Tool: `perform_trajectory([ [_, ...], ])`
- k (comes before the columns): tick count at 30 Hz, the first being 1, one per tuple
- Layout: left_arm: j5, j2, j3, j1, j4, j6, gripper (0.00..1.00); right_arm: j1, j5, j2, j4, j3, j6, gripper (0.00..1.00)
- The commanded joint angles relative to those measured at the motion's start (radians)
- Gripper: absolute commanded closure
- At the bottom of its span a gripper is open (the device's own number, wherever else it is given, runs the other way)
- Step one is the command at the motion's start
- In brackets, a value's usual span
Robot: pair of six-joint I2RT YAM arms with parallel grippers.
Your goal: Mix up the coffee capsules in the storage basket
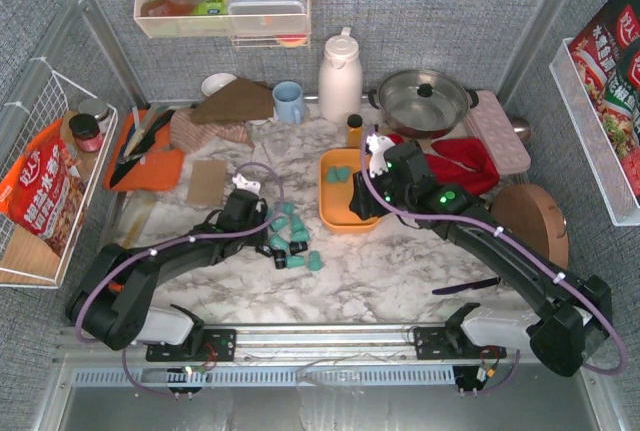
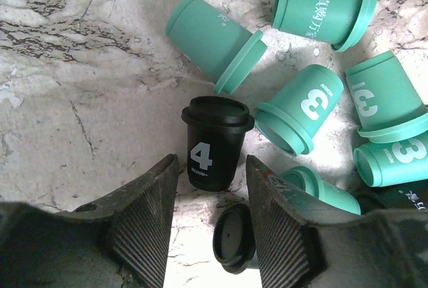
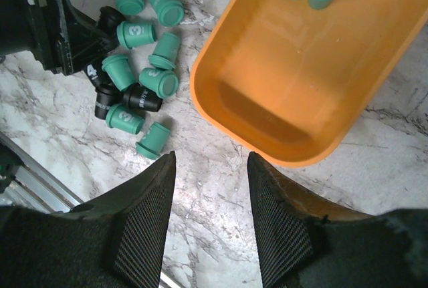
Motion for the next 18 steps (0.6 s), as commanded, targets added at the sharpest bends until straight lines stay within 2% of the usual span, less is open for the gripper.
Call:
perform_trajectory([
  [1, -0.004, 0.010, 0.005, 0.001, -0.011, -0.003, 0.46, 0.002, -0.020, 0.000, 0.017, 0.016, 0.013, 0.49],
  [6, -0.006, 0.025, 0.005, 0.001, -0.001, -0.002, 0.47, 0.002, -0.020, -0.011, 0.015, 0.015, 0.014, 0.49],
  [9, 0.000, 0.034, 0.011, 0.001, 0.003, 0.008, 0.51, 0.001, -0.018, -0.013, 0.012, 0.015, 0.014, 0.49],
  [15, 0.021, 0.042, 0.034, 0.001, -0.009, 0.028, 0.70, 0.000, -0.020, -0.019, 0.011, 0.010, 0.017, 0.49],
  [18, 0.022, 0.016, 0.040, 0.001, -0.024, 0.030, 0.75, 0.002, -0.019, -0.022, 0.011, 0.012, 0.017, 0.49],
])
